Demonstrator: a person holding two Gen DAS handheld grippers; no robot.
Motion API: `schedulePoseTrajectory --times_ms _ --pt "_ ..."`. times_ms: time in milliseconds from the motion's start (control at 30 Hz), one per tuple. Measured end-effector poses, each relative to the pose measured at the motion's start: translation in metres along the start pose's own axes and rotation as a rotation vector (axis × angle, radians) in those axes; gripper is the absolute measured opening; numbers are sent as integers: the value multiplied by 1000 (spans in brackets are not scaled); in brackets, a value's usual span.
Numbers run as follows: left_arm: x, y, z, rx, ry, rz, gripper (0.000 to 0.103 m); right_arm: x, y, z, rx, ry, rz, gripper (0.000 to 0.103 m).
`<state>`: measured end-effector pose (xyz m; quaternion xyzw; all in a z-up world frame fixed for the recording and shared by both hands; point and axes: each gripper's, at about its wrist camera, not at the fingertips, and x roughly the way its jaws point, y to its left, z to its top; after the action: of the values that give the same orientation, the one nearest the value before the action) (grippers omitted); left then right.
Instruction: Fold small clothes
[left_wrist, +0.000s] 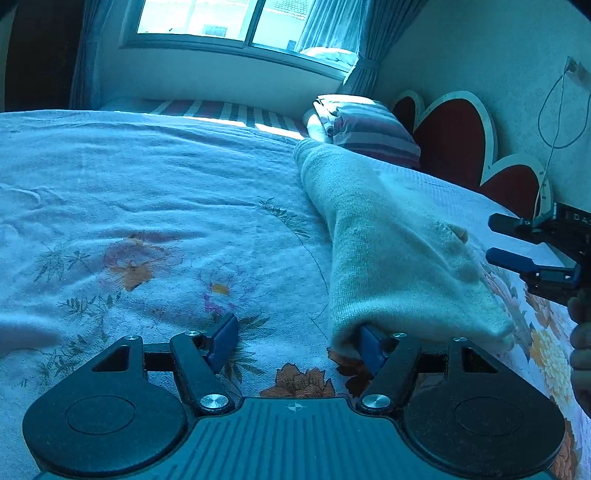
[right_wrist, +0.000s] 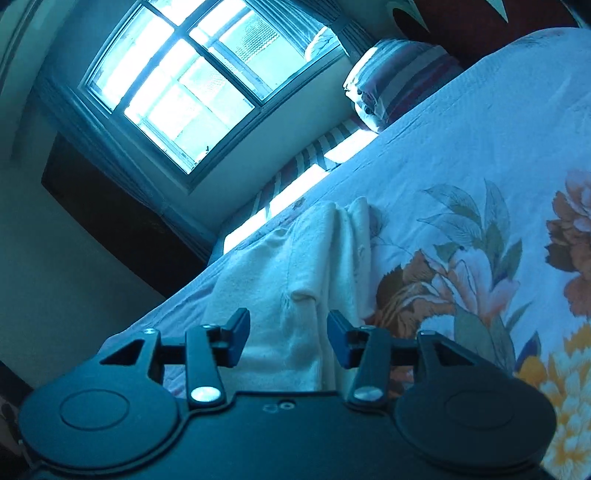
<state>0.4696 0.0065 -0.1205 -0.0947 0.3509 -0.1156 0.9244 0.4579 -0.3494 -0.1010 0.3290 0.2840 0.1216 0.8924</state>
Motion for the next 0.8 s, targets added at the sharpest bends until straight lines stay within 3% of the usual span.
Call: schedulePoseTrajectory --times_ms 300,500,567,633,800 --pt "6 -7 -1 33 7 35 68 63 -18 25 -17 174 46 44" --pt "10 -10 0 33 6 47 68 84 -18 35 2 243 149 46" --pt "10 -12 0 34 7 56 68 89 -18 37 6 250 161 41" --pt "11 -15 0 42 9 69 68 96 -21 40 17 263 141 23" --pt "10 -21 0 30 12 89 68 71 7 47 -124 202 120 18"
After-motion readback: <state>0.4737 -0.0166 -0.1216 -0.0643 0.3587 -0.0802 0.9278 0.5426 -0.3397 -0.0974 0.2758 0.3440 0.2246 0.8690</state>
